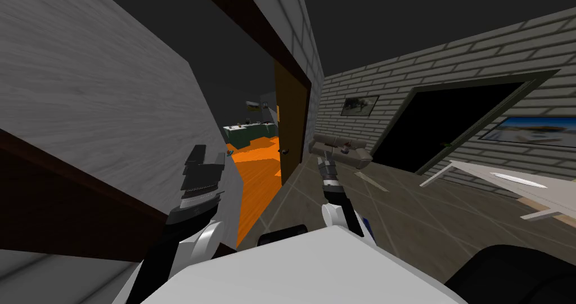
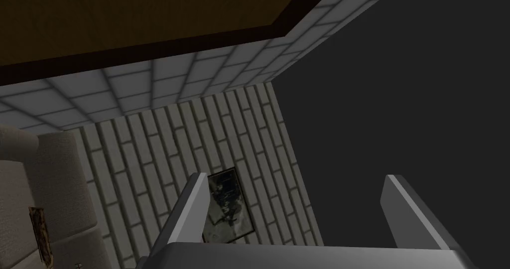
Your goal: Push the door open
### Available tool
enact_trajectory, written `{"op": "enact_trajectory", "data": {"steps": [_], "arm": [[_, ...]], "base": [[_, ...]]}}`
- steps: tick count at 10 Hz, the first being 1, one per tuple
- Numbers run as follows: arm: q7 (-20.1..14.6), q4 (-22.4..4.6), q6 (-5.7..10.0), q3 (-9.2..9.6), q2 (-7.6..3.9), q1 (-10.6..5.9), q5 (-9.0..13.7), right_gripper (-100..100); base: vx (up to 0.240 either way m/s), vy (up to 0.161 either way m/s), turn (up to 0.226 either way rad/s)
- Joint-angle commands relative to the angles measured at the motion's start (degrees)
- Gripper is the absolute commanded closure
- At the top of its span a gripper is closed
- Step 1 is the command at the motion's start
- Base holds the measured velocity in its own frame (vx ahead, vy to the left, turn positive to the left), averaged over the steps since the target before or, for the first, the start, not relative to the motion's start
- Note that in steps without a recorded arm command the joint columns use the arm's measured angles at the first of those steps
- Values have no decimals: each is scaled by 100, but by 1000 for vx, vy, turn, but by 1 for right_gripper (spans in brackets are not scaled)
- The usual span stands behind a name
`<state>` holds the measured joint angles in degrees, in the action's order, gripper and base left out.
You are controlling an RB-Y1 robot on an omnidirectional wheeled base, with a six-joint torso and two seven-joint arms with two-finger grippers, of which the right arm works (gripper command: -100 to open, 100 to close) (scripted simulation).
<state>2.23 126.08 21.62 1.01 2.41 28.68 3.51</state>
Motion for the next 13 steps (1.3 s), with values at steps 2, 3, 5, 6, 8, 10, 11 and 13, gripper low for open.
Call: {"op": "enact_trajectory", "data": {"steps": [2, 3, 5, 6, 8, 10, 11, 13], "arm": [[-16, -235, 71, 76, -80, -68, -15, -100], [-26, -370, 111, 119, -123, -107, -23, -100], [-39, -561, 169, 181, -176, -162, -36, -100], [-46, -657, 198, 211, -202, -190, -42, -100], [-62, -884, 266, 285, -257, -256, -56, -100], [-79, -1123, 338, 362, -314, -325, -71, -100], [-88, -1259, 379, 406, -341, -364, -80, -100], [-108, -1538, 463, 495, -397, -445, -98, -100]], "base": [[88, -24, 73], [124, -50, 78], [115, -39, 71], [100, -46, 53], [87, -45, 70], [99, -52, 87], [80, -42, 89], [93, -63, 85]]}}
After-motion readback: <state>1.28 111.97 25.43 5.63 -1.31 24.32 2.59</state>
